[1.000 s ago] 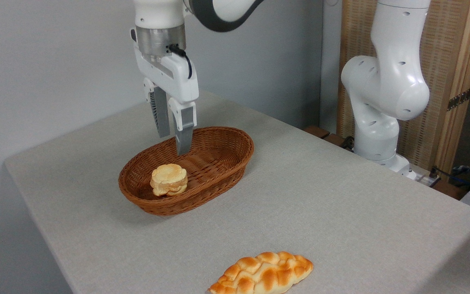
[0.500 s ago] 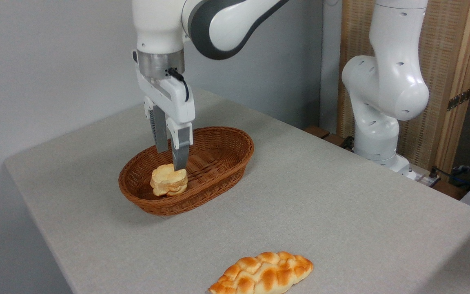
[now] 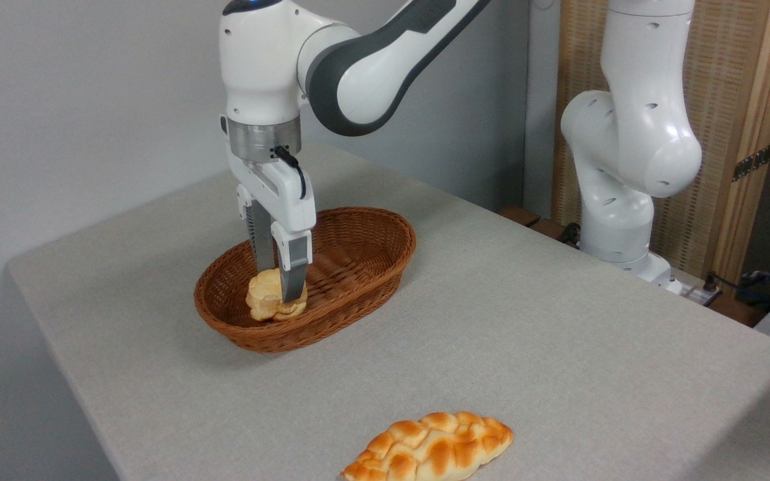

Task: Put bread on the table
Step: 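Close the gripper on the round bun inside the basket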

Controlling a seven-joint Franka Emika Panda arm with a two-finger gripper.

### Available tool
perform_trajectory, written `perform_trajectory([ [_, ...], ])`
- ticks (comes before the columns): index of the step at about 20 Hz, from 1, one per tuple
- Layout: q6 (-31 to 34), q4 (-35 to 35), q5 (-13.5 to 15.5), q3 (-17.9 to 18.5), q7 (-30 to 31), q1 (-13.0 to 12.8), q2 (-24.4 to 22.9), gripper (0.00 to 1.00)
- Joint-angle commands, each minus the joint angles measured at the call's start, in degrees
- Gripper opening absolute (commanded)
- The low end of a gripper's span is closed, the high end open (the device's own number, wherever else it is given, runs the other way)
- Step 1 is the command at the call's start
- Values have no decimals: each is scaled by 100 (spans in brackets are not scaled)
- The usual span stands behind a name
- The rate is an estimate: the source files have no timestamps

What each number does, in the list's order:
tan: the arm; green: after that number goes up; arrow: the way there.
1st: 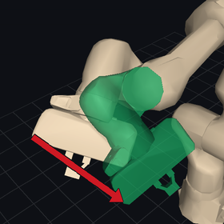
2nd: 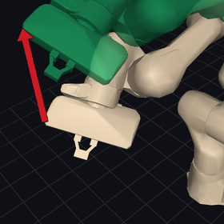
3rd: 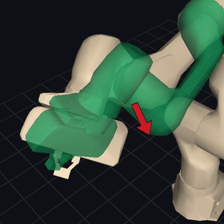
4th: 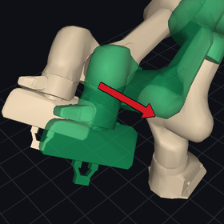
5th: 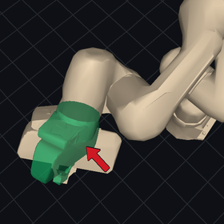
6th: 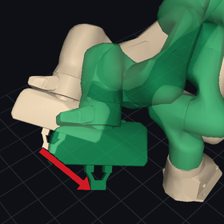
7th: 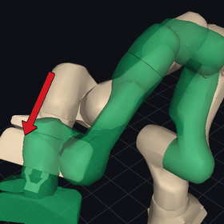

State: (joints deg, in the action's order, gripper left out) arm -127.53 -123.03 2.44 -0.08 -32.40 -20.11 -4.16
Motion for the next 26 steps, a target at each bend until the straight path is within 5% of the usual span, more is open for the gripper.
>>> perform_trajectory([
  [1,-105,-46,-16,43,-3,-55,38,100],
  [6,-105,-46,-16,35,-38,-63,108,100],
  [10,-105,-46,-173,26,-38,-124,108,56],
  [12,-88,-46,-183,26,-38,-151,117,44],
  [17,-53,-37,-183,26,-38,-151,126,45],
  [19,-44,-37,-183,34,-29,-160,126,55],
  [26,9,-2,-174,52,23,-151,64,51],
])
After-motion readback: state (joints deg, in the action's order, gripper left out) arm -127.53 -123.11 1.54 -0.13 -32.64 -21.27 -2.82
